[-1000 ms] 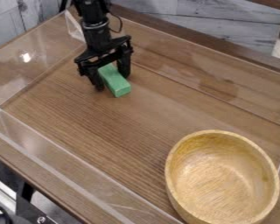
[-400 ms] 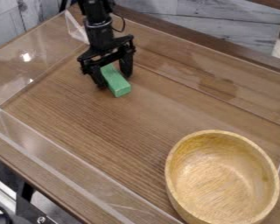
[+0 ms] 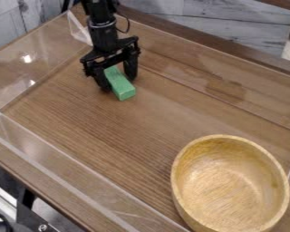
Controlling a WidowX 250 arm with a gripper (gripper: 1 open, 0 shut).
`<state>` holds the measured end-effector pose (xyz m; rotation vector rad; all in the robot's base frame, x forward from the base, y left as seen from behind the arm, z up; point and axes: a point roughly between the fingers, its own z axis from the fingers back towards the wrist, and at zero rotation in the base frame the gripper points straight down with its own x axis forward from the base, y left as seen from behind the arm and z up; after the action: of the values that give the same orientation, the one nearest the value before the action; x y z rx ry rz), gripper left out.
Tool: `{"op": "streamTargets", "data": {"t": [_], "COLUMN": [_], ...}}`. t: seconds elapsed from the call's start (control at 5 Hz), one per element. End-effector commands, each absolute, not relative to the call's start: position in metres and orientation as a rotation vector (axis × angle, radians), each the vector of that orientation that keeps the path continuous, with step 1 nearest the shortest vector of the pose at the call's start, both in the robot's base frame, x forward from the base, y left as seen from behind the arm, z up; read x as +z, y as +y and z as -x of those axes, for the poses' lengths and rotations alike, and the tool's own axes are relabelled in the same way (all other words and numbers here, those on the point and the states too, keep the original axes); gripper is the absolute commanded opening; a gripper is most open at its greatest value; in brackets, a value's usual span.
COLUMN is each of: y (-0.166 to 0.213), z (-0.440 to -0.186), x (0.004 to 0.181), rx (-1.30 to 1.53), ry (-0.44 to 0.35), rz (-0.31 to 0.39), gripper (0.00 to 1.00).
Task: Put the green block in the brown bowl
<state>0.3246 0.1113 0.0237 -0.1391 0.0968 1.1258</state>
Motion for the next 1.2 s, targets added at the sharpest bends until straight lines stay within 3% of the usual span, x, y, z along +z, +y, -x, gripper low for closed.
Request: {"op": "streamTargets", "data": {"t": [0.0,0.2,1.0], "y": [0.113,0.110,0.097], "z": [-0.338,-0.335,-0.322], "x": [0.040,0.041,0.062], "rx": [1.108,1.089,0.970], "ry": [0.034,0.044,0.114], "rz": [0.145,0.133,0.058], "gripper": [1.00,0.00,0.00]}}
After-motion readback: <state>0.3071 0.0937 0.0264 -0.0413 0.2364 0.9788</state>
